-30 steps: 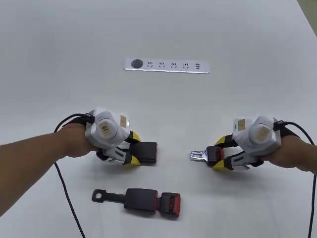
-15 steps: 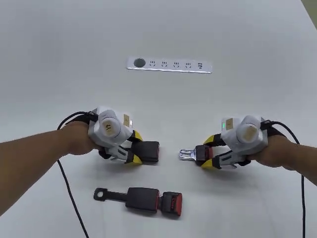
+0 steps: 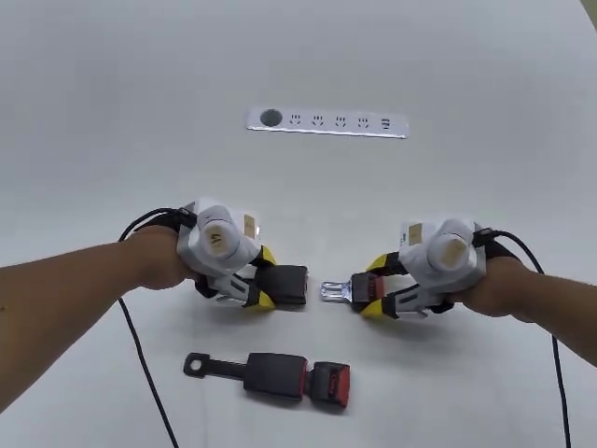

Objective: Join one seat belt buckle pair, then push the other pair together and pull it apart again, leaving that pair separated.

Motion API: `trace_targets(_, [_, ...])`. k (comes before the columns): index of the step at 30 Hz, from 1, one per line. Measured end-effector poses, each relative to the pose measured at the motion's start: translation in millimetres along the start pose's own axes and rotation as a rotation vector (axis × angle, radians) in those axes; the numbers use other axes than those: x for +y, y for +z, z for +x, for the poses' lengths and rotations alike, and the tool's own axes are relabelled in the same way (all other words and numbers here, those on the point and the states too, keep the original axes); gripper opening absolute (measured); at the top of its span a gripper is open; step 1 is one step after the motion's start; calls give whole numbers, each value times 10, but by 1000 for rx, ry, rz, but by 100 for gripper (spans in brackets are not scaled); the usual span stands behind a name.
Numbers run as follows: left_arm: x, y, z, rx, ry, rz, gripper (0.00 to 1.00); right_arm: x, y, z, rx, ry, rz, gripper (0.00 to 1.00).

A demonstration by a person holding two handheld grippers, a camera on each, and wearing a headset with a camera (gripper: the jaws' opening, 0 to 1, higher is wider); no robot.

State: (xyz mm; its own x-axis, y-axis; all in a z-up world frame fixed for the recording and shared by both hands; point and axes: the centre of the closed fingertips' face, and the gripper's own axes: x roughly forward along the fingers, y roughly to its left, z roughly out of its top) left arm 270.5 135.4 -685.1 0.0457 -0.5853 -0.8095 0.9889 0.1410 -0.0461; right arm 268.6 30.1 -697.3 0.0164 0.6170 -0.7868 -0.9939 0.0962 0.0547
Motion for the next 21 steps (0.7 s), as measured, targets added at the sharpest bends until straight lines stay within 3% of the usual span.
trace_targets(7, [-6, 3, -10, 7, -1, 2, 34, 35, 188, 153, -30, 4, -3, 33])
trace_targets(21, [1, -7, -18, 14, -7, 31, 34, 23, 315, 213, -53, 3, 17, 33])
